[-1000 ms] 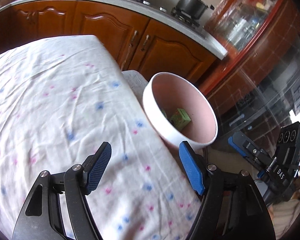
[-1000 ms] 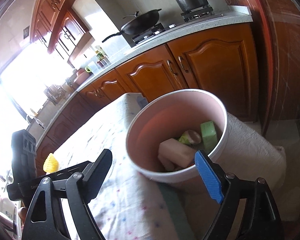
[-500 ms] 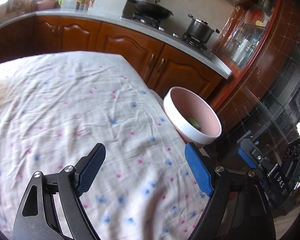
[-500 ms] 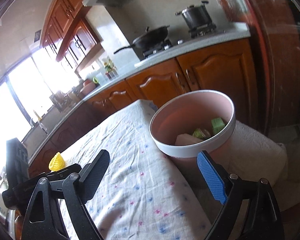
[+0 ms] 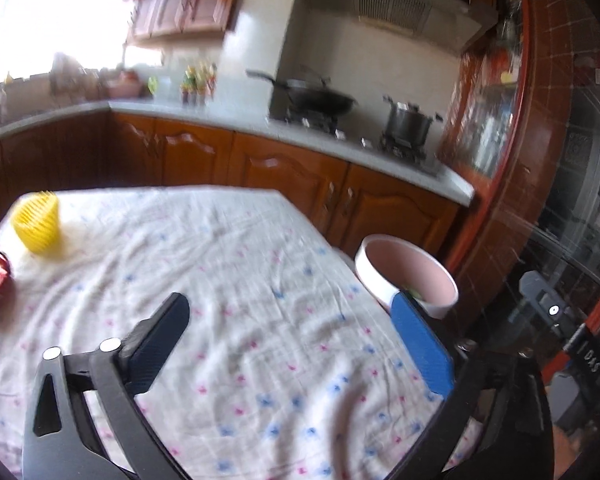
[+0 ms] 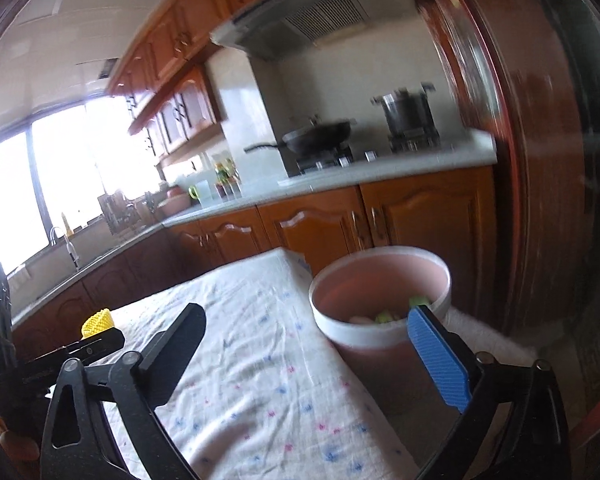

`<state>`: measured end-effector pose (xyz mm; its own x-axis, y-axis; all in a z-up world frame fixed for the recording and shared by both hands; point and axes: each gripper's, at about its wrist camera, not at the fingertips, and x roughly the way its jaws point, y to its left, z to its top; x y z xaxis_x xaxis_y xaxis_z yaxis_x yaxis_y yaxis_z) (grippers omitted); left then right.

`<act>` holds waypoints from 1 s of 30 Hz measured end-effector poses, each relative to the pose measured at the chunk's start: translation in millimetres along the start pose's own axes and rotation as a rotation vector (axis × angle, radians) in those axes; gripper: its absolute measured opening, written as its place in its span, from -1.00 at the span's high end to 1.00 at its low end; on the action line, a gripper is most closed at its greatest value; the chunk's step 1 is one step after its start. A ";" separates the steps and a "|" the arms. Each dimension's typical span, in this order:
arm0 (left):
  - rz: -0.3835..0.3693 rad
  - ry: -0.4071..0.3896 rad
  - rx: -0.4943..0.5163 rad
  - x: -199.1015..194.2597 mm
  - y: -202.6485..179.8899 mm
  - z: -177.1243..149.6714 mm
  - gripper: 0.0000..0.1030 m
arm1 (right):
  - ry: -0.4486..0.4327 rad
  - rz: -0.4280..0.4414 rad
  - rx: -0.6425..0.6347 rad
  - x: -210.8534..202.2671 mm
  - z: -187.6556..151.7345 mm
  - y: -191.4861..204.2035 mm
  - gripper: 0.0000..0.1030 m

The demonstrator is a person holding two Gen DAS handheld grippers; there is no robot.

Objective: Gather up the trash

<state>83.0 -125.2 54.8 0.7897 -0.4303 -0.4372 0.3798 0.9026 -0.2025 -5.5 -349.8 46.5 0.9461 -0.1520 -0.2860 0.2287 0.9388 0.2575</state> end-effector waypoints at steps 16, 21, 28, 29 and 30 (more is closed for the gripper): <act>0.137 -0.035 0.060 -14.8 16.3 -50.0 -1.00 | -0.061 0.009 -0.074 0.0 -45.3 25.0 -1.00; 0.156 -0.022 0.056 -15.5 19.7 -59.2 -1.00 | -0.043 0.020 -0.110 0.7 -53.7 33.0 -1.00; 0.192 -0.024 0.081 -19.2 20.2 -68.0 -1.00 | -0.026 0.040 -0.162 0.3 -62.8 42.5 -1.00; 0.198 -0.027 0.081 -19.9 20.6 -68.5 -1.00 | -0.024 0.046 -0.161 0.0 -63.2 42.7 -1.00; 0.205 -0.030 0.081 -20.9 21.3 -69.1 -1.00 | -0.020 0.053 -0.159 0.3 -63.5 42.6 -1.00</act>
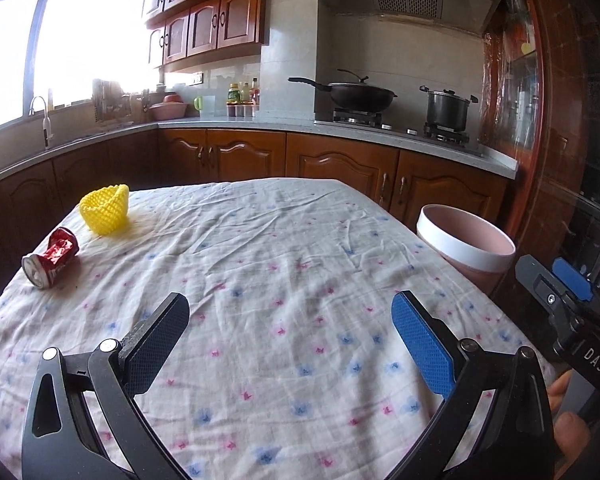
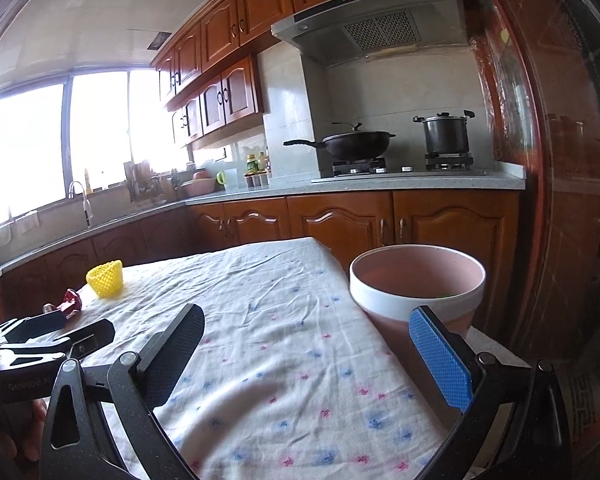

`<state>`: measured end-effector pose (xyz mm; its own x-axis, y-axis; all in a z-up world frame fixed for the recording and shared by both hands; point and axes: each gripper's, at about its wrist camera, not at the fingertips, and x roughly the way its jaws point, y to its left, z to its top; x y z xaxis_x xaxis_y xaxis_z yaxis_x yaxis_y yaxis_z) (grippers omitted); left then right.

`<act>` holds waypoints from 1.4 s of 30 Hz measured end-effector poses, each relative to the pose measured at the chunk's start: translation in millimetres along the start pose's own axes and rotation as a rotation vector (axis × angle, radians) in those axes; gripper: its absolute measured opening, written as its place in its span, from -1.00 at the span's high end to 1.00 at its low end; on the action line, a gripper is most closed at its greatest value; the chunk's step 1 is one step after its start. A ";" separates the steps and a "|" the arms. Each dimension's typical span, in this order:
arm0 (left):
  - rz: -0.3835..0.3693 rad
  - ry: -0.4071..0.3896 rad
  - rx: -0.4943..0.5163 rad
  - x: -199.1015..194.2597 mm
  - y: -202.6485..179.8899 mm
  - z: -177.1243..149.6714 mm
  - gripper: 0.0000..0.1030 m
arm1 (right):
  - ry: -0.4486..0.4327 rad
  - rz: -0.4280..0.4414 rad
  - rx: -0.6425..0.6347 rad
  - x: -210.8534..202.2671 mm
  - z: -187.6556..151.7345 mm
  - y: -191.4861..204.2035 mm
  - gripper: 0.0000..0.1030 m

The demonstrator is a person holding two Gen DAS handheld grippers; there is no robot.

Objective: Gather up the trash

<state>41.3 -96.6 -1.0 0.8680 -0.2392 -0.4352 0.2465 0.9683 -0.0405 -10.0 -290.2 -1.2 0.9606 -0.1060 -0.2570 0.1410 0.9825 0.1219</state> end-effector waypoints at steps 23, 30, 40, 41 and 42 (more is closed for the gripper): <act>0.051 -0.018 -0.013 -5.5 10.7 -3.6 -1.00 | 0.007 0.034 -0.005 -0.5 -4.2 5.4 -1.00; 0.060 -0.017 -0.010 -4.0 13.0 -3.7 -1.00 | 0.008 0.039 -0.006 0.3 -4.3 6.4 -1.00; 0.066 -0.013 -0.004 -1.6 15.1 -3.9 -1.00 | 0.020 0.052 -0.001 3.2 -5.1 5.9 -1.00; 0.066 -0.013 -0.003 -1.5 15.2 -3.9 -1.00 | 0.019 0.053 0.000 3.2 -4.9 5.5 -1.00; 0.066 -0.013 -0.002 -1.5 15.1 -3.8 -1.00 | 0.018 0.052 0.000 2.7 -5.0 5.6 -1.00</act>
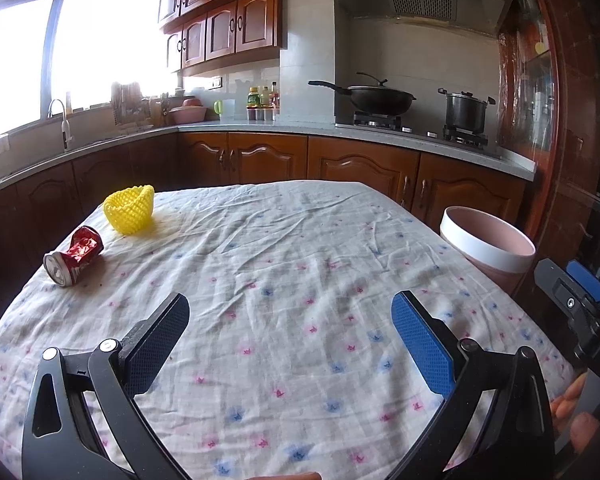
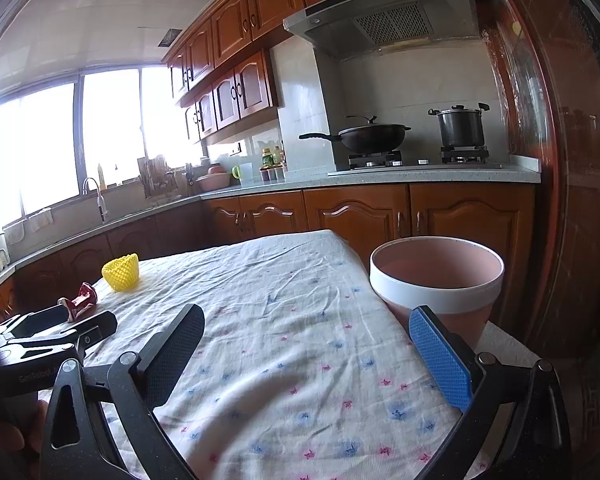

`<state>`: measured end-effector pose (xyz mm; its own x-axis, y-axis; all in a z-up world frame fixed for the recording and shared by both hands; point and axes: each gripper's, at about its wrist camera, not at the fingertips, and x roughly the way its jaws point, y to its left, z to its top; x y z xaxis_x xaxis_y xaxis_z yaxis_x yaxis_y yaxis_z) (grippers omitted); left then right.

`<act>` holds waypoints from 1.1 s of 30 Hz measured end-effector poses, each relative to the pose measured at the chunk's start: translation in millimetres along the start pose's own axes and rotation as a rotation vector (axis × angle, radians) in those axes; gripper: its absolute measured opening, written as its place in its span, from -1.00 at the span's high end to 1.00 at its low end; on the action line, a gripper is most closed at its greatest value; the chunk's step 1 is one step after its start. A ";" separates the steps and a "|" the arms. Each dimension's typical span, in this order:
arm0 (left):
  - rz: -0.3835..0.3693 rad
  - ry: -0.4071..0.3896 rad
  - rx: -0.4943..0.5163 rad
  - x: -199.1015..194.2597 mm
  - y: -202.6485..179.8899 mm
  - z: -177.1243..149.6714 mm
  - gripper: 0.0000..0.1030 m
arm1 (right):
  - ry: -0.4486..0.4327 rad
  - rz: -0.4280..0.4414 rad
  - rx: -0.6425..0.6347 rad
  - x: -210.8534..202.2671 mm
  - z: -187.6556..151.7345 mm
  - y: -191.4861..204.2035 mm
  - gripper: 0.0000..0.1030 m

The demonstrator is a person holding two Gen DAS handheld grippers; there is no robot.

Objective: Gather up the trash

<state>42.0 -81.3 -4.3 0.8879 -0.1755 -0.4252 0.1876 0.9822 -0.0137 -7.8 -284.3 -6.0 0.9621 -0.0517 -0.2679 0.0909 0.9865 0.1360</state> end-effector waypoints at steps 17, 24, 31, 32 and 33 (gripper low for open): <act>0.008 -0.004 0.012 0.3 1.6 -0.6 -1.00 | -0.001 0.004 0.002 -1.1 0.0 1.5 -1.00; 0.006 -0.002 0.017 0.9 2.8 -0.6 -1.00 | 0.001 0.006 0.005 -2.0 -0.3 1.9 -1.00; 0.011 -0.004 0.017 -0.3 2.7 -0.8 -1.00 | -0.001 0.010 0.011 -3.3 0.6 1.6 -1.00; 0.010 -0.004 0.016 0.0 2.7 -0.6 -1.00 | 0.001 0.010 0.010 -3.3 0.7 1.8 -1.00; 0.010 -0.004 0.017 0.1 2.5 -0.6 -1.00 | 0.002 0.011 0.011 -3.1 0.5 1.4 -1.00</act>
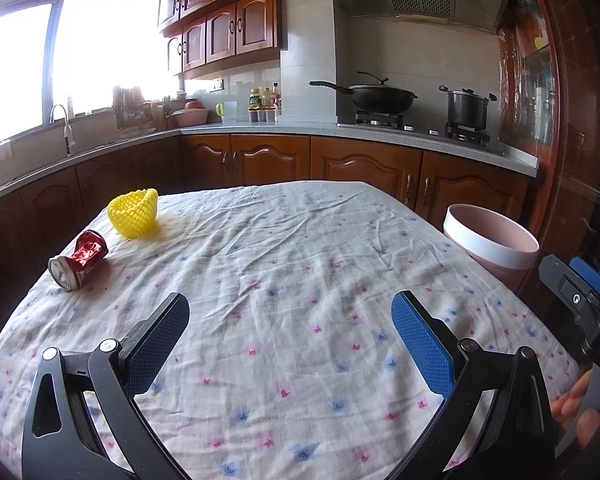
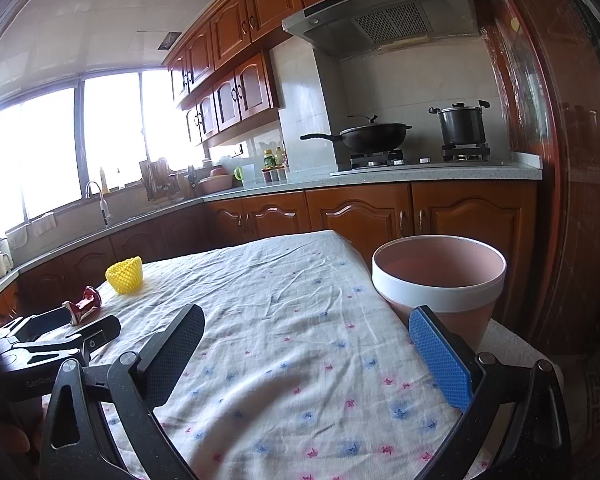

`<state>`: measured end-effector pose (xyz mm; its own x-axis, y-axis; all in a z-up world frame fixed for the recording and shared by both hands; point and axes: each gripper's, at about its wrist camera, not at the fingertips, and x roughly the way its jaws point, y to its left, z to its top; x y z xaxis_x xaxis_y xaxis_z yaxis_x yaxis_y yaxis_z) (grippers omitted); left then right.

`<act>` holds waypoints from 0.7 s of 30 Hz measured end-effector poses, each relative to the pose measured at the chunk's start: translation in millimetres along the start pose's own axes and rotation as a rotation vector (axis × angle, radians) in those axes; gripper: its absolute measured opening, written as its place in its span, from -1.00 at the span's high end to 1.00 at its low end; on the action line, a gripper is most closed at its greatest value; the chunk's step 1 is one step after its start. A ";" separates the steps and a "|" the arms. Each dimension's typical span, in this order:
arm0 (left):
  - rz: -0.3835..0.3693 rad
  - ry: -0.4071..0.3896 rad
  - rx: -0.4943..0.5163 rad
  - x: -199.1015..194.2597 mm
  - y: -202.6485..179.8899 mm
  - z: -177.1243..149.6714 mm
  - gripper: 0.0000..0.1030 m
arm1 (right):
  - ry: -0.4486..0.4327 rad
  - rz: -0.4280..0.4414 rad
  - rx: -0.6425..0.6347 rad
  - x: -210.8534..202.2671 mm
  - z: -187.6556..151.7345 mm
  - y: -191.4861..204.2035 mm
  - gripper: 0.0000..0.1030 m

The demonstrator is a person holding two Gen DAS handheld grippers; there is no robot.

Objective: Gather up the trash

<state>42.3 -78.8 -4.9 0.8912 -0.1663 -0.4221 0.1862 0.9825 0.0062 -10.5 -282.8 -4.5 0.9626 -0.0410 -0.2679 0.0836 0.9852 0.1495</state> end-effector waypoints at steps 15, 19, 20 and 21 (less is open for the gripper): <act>-0.002 0.009 -0.001 1.5 2.2 1.5 -1.00 | 0.014 0.010 -0.002 4.1 2.1 0.2 -1.00; -0.005 0.020 -0.011 4.4 7.0 2.0 -1.00 | 0.025 0.014 -0.001 6.3 2.9 1.5 -1.00; -0.006 0.023 -0.013 5.2 8.0 1.8 -1.00 | 0.028 0.015 0.000 6.9 2.9 2.0 -1.00; -0.006 0.027 -0.016 6.4 9.2 1.7 -1.00 | 0.030 0.015 -0.001 7.7 3.1 2.4 -1.00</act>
<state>50.5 -71.0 -6.1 0.8786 -0.1705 -0.4462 0.1853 0.9826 -0.0107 -2.1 -281.2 -3.3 0.9554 -0.0215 -0.2946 0.0692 0.9859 0.1522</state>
